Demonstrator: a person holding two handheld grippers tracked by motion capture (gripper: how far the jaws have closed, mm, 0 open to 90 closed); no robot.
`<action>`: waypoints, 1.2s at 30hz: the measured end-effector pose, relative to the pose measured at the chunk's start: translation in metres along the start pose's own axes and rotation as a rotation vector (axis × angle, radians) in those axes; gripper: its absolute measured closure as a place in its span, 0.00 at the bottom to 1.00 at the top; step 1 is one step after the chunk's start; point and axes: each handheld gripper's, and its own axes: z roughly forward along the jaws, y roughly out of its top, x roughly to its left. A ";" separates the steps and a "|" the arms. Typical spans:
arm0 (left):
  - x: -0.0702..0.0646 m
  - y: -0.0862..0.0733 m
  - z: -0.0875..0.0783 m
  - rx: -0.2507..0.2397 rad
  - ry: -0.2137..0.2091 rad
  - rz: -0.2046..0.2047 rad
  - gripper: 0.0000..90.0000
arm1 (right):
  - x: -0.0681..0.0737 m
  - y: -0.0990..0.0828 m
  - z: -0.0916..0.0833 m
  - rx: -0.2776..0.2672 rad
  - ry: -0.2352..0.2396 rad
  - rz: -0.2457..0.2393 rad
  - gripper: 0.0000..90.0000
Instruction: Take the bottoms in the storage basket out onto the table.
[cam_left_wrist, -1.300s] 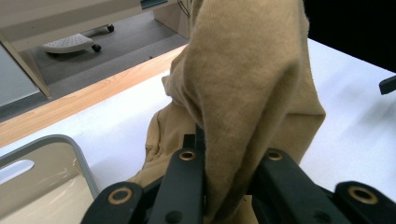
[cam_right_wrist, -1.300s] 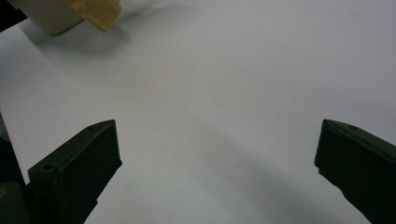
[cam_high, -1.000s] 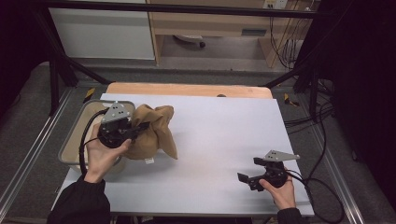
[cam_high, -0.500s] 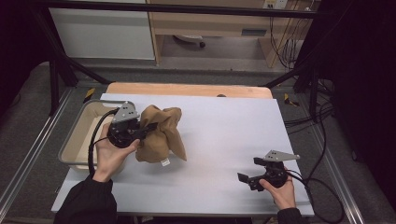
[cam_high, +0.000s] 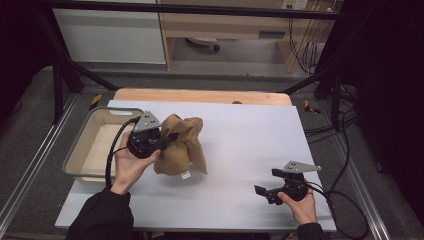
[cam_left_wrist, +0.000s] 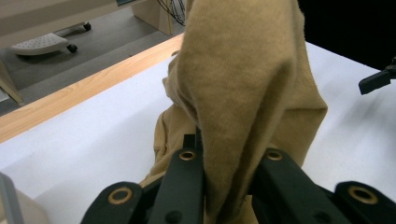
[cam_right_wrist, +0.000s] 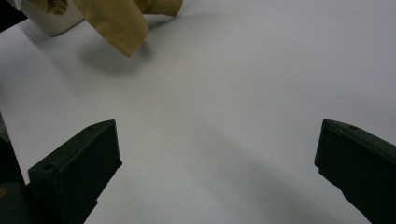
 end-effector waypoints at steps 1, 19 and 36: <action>-0.001 0.000 0.001 0.000 -0.002 0.001 0.93 | 0.000 0.000 0.000 0.000 0.001 0.000 0.01; -0.015 0.003 0.025 -0.005 -0.031 0.005 0.93 | 0.000 0.000 0.000 0.000 0.000 -0.001 0.01; -0.029 -0.012 0.055 0.000 -0.078 0.018 0.92 | 0.000 0.000 0.000 0.000 0.001 -0.002 0.01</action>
